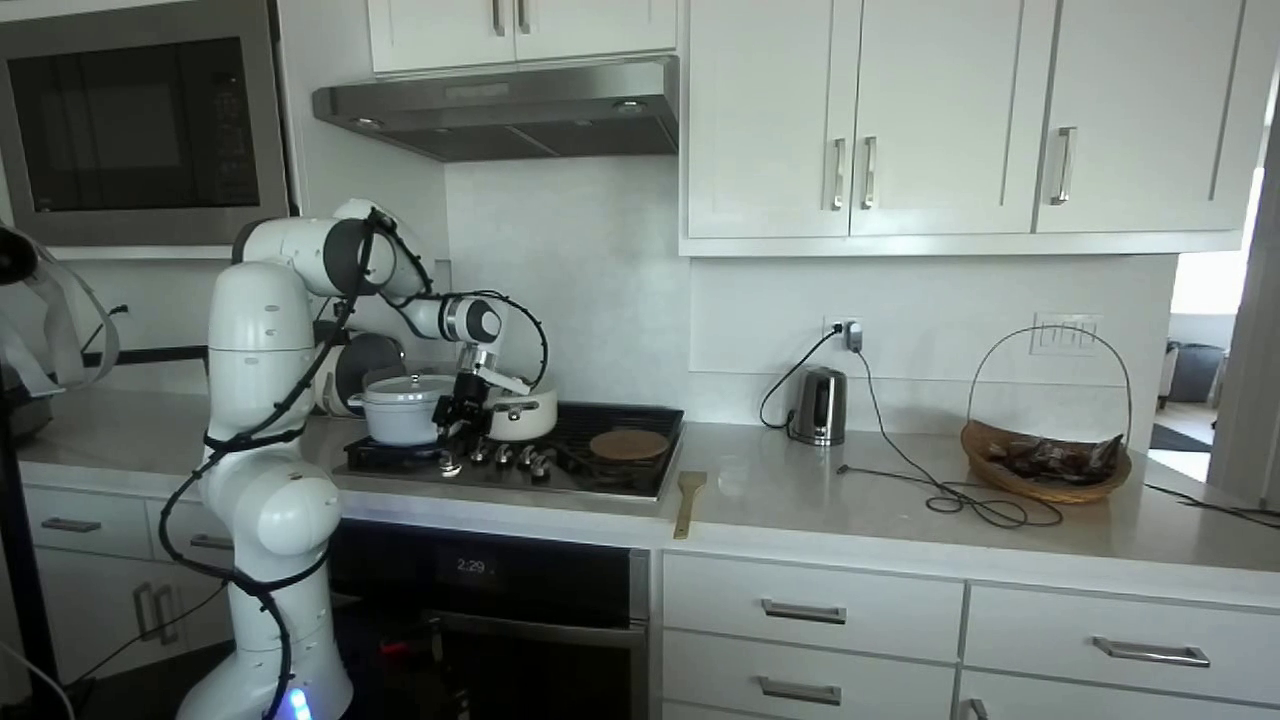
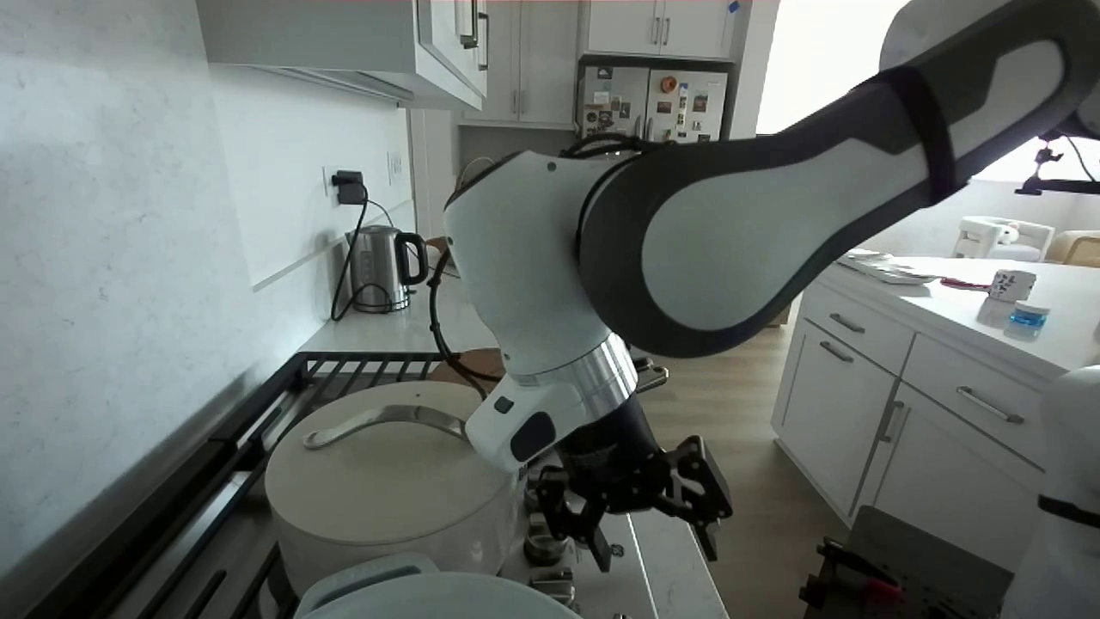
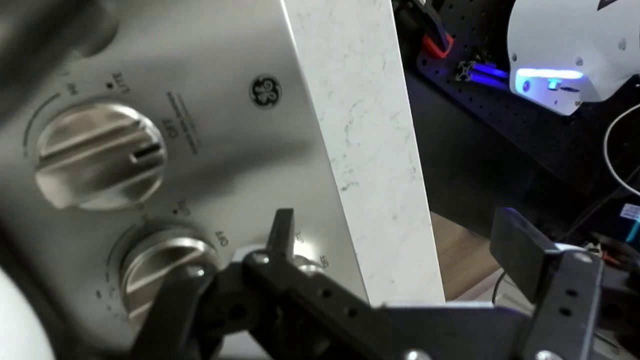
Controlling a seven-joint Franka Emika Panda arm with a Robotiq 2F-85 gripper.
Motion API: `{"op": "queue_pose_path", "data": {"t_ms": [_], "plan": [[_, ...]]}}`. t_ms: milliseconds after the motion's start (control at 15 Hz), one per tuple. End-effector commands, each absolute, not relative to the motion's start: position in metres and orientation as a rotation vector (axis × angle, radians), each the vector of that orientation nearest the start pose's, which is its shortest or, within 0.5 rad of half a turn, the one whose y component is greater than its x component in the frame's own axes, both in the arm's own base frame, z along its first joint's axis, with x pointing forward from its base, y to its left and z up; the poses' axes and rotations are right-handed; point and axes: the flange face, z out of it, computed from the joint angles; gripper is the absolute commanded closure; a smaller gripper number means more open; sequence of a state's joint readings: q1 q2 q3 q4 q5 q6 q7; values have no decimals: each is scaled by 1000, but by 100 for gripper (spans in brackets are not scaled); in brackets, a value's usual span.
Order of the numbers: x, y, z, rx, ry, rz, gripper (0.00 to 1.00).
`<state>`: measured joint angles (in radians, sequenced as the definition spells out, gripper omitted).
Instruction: Turn on the switch on the stove
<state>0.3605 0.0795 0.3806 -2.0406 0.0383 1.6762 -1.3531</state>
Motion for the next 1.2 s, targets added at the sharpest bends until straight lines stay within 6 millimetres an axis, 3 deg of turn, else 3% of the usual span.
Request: {"op": "queue_pose_path", "data": {"t_ms": [0, 400, 600, 1133], "plan": [[357, 357, 417, 1693, 2821, -577, 0], [323, 371, 463, 1802, 2745, -471, 0], [313, 376, 482, 2029, 2595, -354, 0], [316, 379, 514, 2511, 2128, -171, 0]]}}
